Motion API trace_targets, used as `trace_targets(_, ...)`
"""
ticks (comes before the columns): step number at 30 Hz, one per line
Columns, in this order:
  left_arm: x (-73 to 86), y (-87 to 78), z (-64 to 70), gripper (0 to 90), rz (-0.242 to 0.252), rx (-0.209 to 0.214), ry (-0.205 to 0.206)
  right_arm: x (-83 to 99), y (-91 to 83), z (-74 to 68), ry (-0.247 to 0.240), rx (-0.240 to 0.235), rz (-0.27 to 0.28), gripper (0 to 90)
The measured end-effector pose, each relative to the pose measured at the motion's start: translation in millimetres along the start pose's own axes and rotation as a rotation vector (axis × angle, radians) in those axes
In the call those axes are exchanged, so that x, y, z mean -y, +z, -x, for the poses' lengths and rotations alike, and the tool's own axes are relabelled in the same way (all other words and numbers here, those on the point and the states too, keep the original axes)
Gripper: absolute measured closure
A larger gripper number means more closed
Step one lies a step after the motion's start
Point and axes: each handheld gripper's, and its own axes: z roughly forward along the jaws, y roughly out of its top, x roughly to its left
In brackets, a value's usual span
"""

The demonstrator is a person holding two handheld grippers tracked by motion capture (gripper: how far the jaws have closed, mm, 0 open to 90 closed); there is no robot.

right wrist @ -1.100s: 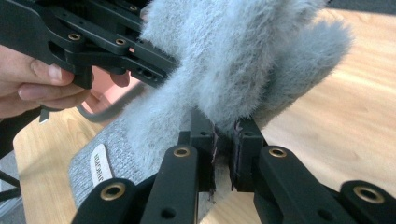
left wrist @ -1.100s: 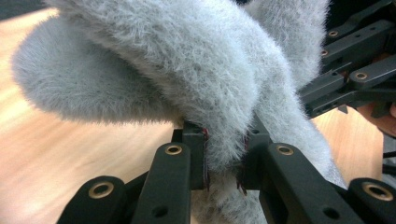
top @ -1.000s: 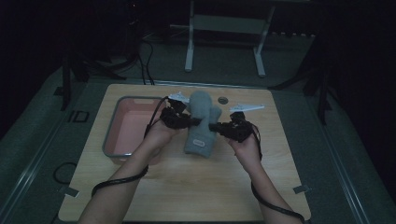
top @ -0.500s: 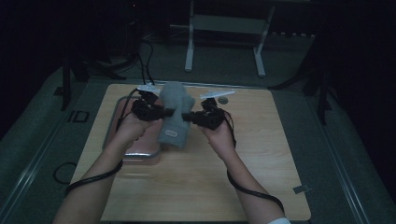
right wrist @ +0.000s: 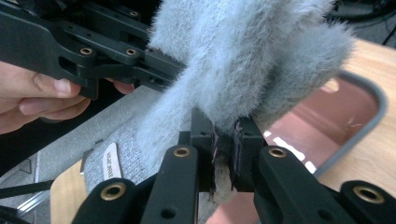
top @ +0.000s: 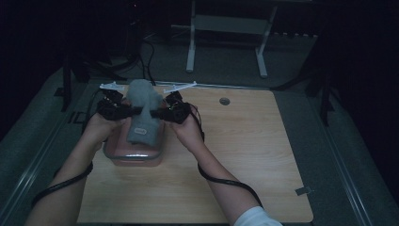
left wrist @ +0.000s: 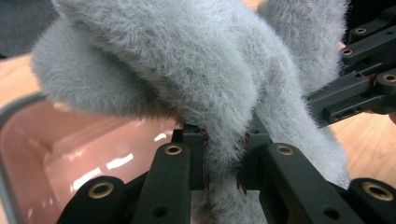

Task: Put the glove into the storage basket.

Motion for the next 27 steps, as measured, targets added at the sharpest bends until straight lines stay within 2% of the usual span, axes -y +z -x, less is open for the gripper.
trace_targets(6, 23.3, 22.9, -17.0, 78.4, -0.053, -0.025, -0.052, 14.2, 32.9, 8.5, 0.026, 0.028, -0.07, 82.4)
trace_targets(11, 39.0, 40.1, -25.2, 78.4, -0.104, -0.055, -0.086, 25.5, 57.7, 10.0, 0.017, 0.086, -0.141, 82.3)
trace_targets(13, 43.1, 46.2, -26.0, 78.4, -0.125, -0.07, -0.088, 29.1, 65.6, 10.8, 0.019, 0.104, -0.166, 82.3)
trace_targets(19, 49.9, 60.9, -25.9, 78.3, -0.164, -0.107, -0.086, 36.1, 81.6, 15.5, 0.042, 0.151, -0.226, 82.2)
trace_targets(27, 49.5, 74.6, -26.1, 77.9, -0.227, -0.137, -0.095, 35.8, 93.9, 11.6, 0.016, 0.237, -0.302, 81.5)
